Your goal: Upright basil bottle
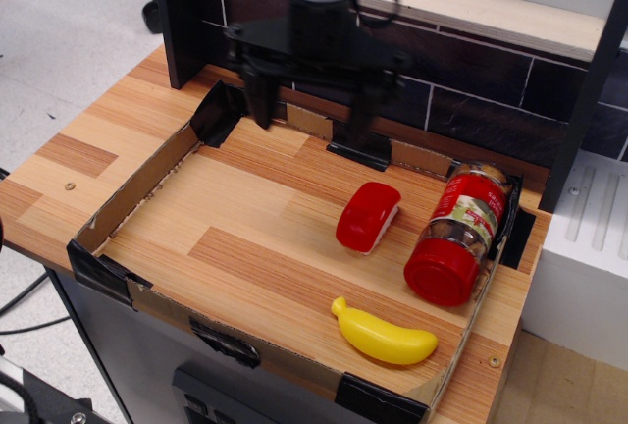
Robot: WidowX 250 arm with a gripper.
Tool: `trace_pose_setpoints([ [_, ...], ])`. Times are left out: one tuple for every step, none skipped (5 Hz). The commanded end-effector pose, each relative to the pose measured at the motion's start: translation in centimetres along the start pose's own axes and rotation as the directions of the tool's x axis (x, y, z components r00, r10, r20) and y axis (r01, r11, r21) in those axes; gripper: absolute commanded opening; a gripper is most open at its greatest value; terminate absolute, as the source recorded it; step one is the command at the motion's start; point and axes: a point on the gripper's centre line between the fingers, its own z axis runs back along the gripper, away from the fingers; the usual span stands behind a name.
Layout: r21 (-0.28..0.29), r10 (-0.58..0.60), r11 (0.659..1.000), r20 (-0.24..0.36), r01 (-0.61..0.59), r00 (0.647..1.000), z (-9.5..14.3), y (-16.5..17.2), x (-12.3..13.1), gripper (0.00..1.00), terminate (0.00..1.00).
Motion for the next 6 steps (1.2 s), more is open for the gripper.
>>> trace_pose_setpoints([
  [-0.082, -0.075, 0.994, -0.061, 0.070, 0.995, 0.9, -3.1, -2.5, 1.00, 0.00],
  [-0.084, -0.102, 0.992, -0.081, 0.095, 0.991, -0.5, -4.4, -3.2, 1.00, 0.00],
  [-0.086, -0.115, 0.990, -0.053, 0.110, 0.992, -1.0, -5.7, -3.7, 1.00, 0.00],
  [-0.063, -0.127, 0.990, -0.015, 0.126, 0.992, -2.3, -6.2, -4.1, 1.00, 0.00],
  [-0.054, -0.120, 0.991, -0.016, 0.119, 0.993, -3.2, -6.7, -4.4, 1.00, 0.00],
  [-0.077, -0.116, 0.990, -0.002, 0.116, 0.993, -3.1, -7.5, -4.6, 1.00, 0.00],
])
